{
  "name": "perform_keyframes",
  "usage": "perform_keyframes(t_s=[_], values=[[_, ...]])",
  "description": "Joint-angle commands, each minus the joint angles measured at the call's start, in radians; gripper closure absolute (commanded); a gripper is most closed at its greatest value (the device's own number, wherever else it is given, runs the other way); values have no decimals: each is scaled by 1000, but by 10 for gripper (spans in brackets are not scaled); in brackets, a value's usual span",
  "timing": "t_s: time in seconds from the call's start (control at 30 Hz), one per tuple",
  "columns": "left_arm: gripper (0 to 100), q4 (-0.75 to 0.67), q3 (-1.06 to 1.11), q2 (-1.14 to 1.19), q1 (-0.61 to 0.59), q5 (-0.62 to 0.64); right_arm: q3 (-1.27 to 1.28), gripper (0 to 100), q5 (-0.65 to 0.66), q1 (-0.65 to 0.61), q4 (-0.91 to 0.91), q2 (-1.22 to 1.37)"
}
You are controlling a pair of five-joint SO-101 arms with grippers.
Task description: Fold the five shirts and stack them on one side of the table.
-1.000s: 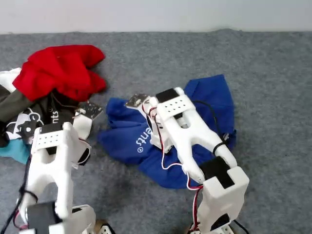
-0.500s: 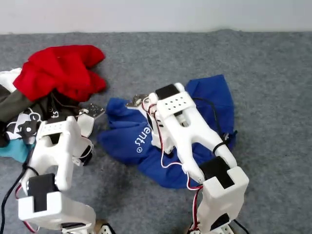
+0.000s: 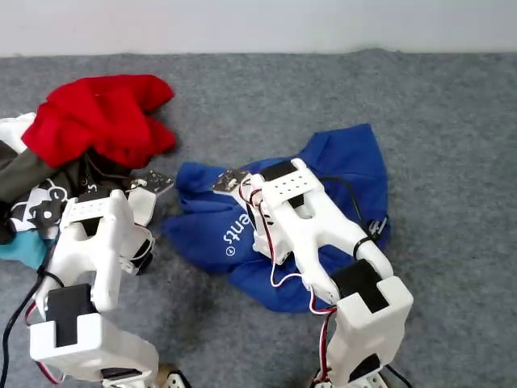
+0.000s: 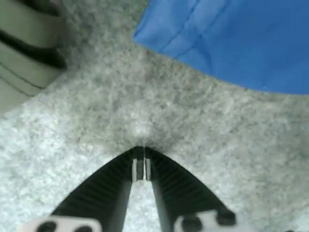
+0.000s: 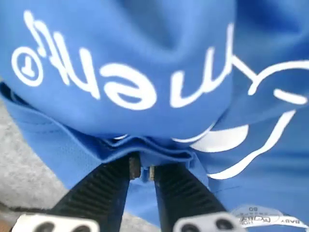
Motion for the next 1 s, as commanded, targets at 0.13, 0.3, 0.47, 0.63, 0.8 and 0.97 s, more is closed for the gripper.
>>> perform_keyframes(t_s=[0.13,0.3,0.47,0.63,0.8,0.97], values=[[985,-3,-4,29,-2,-6,-187,989,15,10,220,-151],[985,-3,-7,26,-2,44,-227,989,21,10,337,-266],[985,51,-53,25,9,121,-163,989,49,10,338,-343],[985,196,-163,25,121,172,-103,989,49,12,334,-392],[985,235,-251,31,299,256,0,989,51,10,257,-383],[985,150,-266,34,407,302,64,989,51,10,206,-383]])
